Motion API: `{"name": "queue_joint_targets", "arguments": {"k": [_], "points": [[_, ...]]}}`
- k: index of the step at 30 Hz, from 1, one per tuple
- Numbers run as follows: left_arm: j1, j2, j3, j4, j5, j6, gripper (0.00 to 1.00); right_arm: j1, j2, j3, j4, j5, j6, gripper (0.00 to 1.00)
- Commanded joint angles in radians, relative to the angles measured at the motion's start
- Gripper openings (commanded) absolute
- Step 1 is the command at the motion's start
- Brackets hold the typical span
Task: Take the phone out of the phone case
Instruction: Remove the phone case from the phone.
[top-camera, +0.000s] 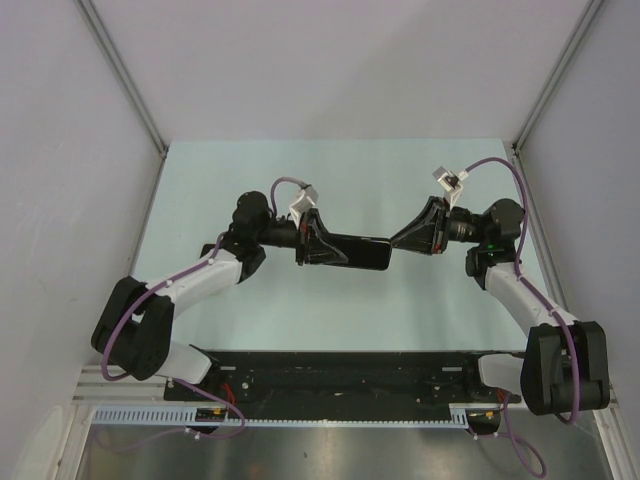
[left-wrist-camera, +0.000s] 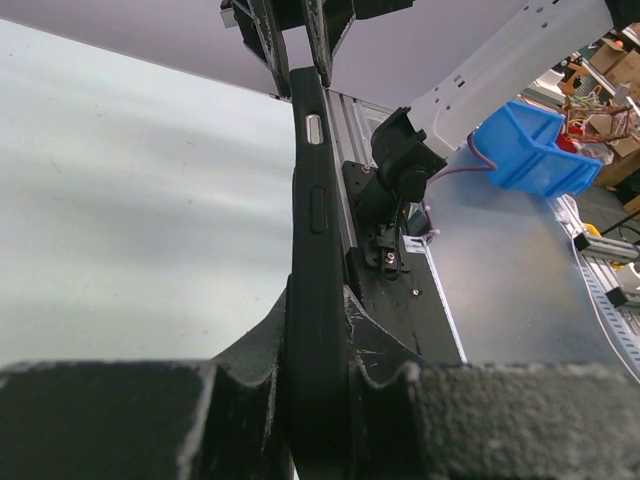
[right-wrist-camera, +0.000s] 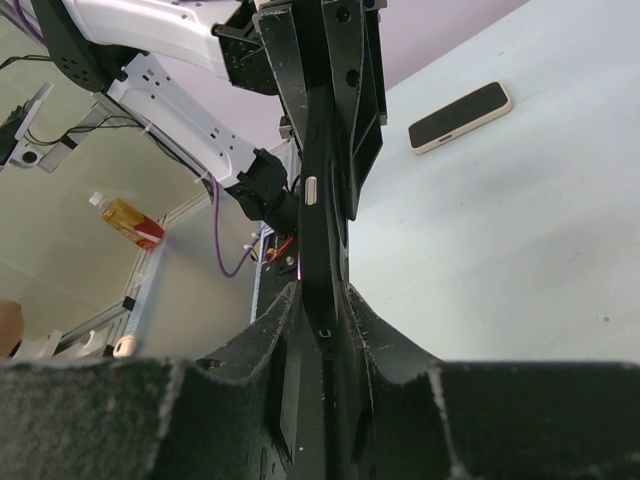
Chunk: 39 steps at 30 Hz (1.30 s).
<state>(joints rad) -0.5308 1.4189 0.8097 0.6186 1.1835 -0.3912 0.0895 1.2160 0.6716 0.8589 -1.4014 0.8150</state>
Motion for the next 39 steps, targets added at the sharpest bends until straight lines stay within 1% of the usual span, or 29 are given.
{"name": "queue_joint_targets", "arguments": {"k": [1,12,18,23,26,31,33,34,36,37,39], "points": [[-0.028,-0.08,0.006,0.095,0.174,0.017,0.0,-0.023,0.02,0.005,0.04,0.032,-0.013,0.24],[-0.032,-0.081,0.006,0.095,0.179,0.015,0.0,-0.022,0.028,0.005,0.029,0.033,-0.025,0.24],[-0.032,-0.069,0.008,0.096,0.098,0.009,0.0,-0.014,0.004,0.005,-0.041,0.053,-0.095,0.24],[-0.015,-0.067,0.005,0.096,-0.023,0.002,0.0,-0.027,-0.001,0.005,-0.047,0.056,-0.099,0.25],[0.003,-0.063,0.003,0.096,-0.062,-0.008,0.0,-0.033,-0.013,0.005,-0.046,0.061,-0.1,0.26],[0.017,-0.057,0.003,0.096,-0.09,-0.014,0.0,-0.043,-0.032,0.005,-0.052,0.081,-0.103,0.33],[0.018,-0.061,0.002,0.096,-0.131,-0.017,0.01,-0.045,-0.032,0.005,-0.057,0.078,-0.112,0.36],[0.023,-0.063,0.0,0.096,-0.14,-0.02,0.0,-0.043,-0.032,0.005,-0.058,0.076,-0.115,0.4],[0.028,-0.06,0.0,0.096,-0.151,-0.026,0.0,-0.042,-0.032,0.005,-0.072,0.078,-0.134,0.44],[0.029,-0.055,0.002,0.096,-0.15,-0.034,0.01,-0.037,-0.032,0.005,-0.081,0.079,-0.148,0.48],[0.031,-0.048,0.005,0.096,-0.14,-0.044,0.0,-0.033,-0.036,0.005,-0.118,0.081,-0.197,0.52]]}}
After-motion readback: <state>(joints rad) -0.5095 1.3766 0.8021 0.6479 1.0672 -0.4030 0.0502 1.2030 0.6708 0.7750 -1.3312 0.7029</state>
